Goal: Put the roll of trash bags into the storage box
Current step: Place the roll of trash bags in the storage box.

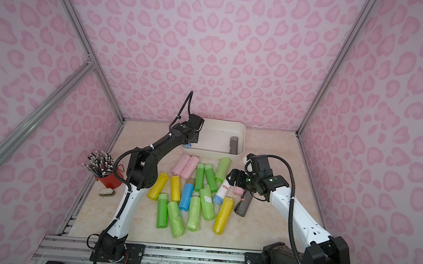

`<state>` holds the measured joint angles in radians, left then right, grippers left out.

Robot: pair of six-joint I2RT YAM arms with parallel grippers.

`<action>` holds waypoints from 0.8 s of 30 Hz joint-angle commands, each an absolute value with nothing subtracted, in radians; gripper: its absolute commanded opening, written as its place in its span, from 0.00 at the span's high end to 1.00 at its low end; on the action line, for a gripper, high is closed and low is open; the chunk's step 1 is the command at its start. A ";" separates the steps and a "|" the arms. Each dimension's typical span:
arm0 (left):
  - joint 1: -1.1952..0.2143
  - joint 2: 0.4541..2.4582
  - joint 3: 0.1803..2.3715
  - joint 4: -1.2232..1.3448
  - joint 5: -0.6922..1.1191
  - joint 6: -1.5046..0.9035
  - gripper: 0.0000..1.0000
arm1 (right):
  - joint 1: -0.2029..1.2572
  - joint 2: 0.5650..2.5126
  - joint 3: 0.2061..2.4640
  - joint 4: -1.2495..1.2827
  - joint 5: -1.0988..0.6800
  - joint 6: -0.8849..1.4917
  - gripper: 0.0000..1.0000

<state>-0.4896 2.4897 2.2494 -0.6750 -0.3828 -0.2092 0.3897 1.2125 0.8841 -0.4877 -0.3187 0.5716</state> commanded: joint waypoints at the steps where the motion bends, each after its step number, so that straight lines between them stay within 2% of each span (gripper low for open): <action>1: -0.497 2.451 2.213 -0.640 -0.397 -0.206 1.00 | 0.390 1.216 0.879 -0.488 -0.338 0.564 0.08; 5: -0.511 2.418 2.152 -0.632 -0.420 -0.220 0.97 | 0.390 1.215 0.893 -0.517 -0.325 0.543 0.08; 8: -0.511 2.395 2.115 -0.621 -0.417 -0.237 0.92 | 0.390 1.213 0.893 -0.523 -0.322 0.545 0.08; 13: -0.512 2.365 2.087 -0.608 -0.426 -0.245 0.68 | 0.390 1.222 0.901 -0.536 -0.326 0.549 0.09; 22: -0.500 2.357 2.097 -0.598 -0.423 -0.241 0.47 | 0.390 1.214 0.916 -0.566 -0.307 0.559 0.09; 24: -0.500 2.348 2.098 -0.598 -0.421 -0.245 0.45 | 0.390 1.208 0.917 -0.575 -0.297 0.563 0.09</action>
<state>-0.4992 2.3692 2.0888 -0.6189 -0.4057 -0.2352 0.3897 1.2144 0.9112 -0.5499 -0.3157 0.5571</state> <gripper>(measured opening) 0.551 0.911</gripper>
